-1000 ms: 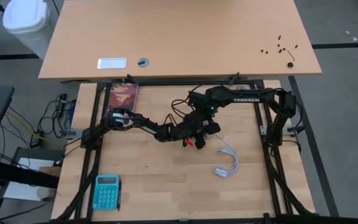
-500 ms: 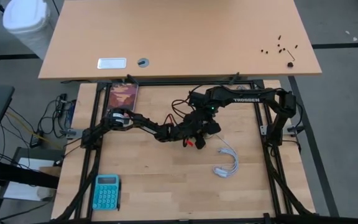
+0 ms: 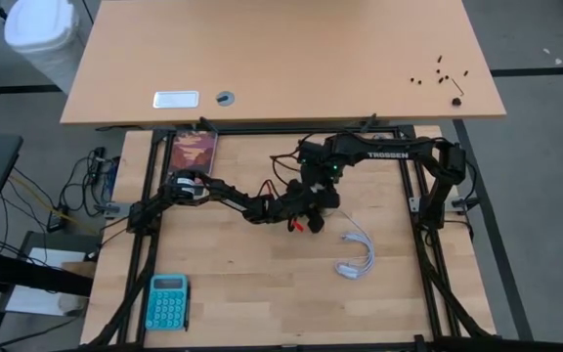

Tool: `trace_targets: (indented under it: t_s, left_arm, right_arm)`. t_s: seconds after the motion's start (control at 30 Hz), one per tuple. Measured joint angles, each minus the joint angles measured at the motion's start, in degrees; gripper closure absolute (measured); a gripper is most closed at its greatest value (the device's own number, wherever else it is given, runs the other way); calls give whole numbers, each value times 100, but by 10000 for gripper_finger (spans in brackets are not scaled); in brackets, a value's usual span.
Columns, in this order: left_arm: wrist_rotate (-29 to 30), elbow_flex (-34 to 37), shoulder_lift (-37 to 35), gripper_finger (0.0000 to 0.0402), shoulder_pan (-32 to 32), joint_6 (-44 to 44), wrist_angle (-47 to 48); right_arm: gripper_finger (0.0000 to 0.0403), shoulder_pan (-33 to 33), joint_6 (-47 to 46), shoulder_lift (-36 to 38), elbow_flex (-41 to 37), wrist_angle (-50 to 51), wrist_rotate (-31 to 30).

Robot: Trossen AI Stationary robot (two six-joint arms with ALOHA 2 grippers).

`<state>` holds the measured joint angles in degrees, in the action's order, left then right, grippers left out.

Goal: Screw lightbulb
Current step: Insert the white lightbulb into the lamp

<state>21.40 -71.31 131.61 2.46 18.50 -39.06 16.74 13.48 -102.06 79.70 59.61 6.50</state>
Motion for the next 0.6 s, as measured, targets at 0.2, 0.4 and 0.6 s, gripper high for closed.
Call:
trace_targets:
  t_s: [0.2, 0.4, 0.6]
  left_arm:
    - [250, 0, -5, 224, 4, 334, 69]
    - [299, 2, -5, 224, 9, 549, 71]
    - [277, 4, -5, 224, 9, 442, 83]
  right_arm:
    - [125, -95, -734, 7, 0, 83, -550]
    - [148, -155, -1233, 9, 0, 54, -684]
    - [130, -182, -1558, 9, -9, 29, -683]
